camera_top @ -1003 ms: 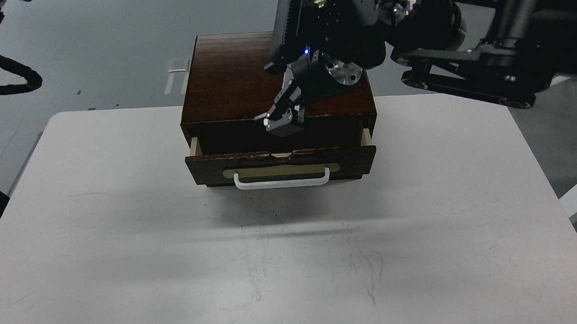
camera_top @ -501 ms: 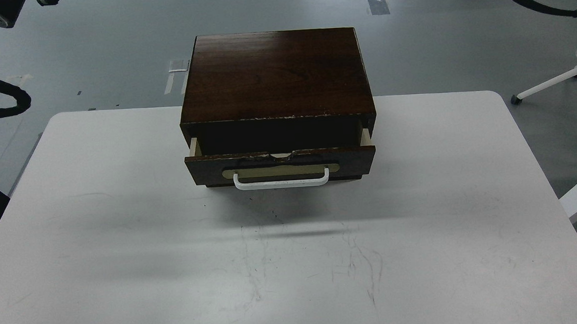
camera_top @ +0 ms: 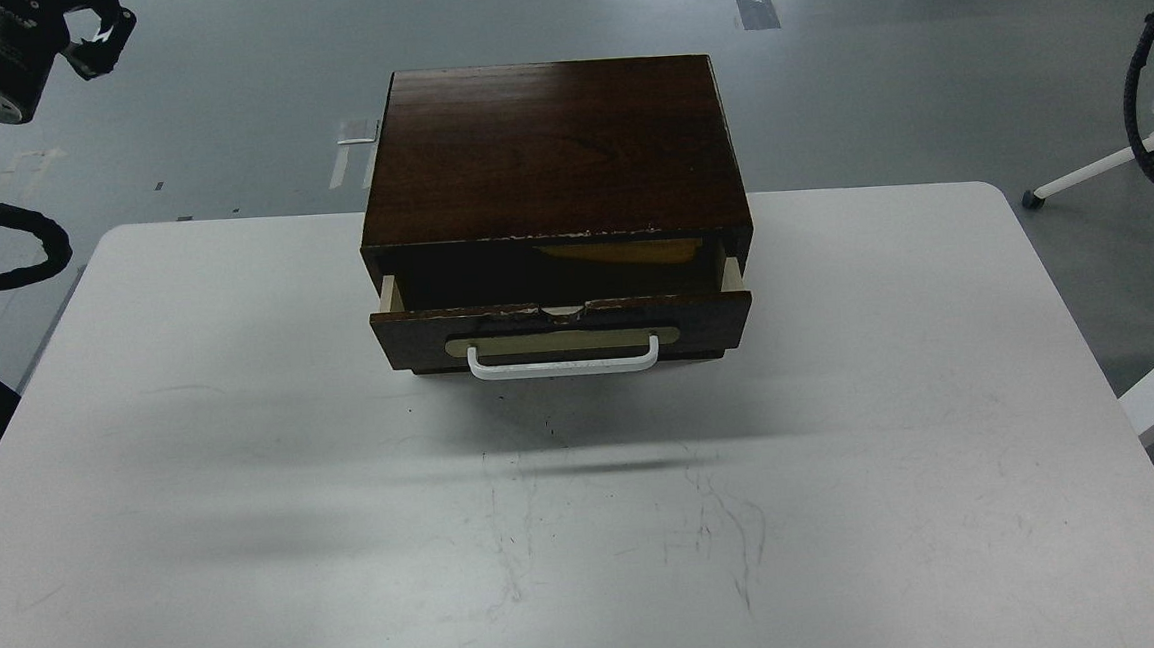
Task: Put corn in drawer with both arms
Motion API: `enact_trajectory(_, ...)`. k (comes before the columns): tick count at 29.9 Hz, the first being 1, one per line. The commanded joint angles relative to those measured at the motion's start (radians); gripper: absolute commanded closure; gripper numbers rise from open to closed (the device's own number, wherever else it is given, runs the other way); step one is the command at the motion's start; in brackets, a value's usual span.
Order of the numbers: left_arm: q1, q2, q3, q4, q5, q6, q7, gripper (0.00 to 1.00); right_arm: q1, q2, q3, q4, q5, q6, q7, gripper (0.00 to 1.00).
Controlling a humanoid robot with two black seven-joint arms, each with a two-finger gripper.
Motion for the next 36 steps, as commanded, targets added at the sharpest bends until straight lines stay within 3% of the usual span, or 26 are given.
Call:
enact_trajectory(1,0.038,-0.002,-0.029,0.0,-0.015,0.0,0.001,0.02,-0.12,-0.003,0.039,-0.033,0.257,0.04,-0.004,0.0)
enact_trajectory(8,0.076,-0.002,-0.032,-0.001,-0.018,0.0,0.033,0.02,-0.301,0.003,0.151,-0.057,0.409,0.04,-0.002,0.0)
enact_trajectory(15,0.081,-0.021,-0.055,0.0,-0.025,0.0,0.032,0.02,-0.424,0.006,0.236,-0.061,0.403,0.04,0.008,0.0)
enact_trajectory(36,0.141,-0.038,-0.107,0.051,-0.032,0.0,0.035,0.02,-0.458,-0.011,0.237,-0.06,0.362,0.04,0.01,0.0)
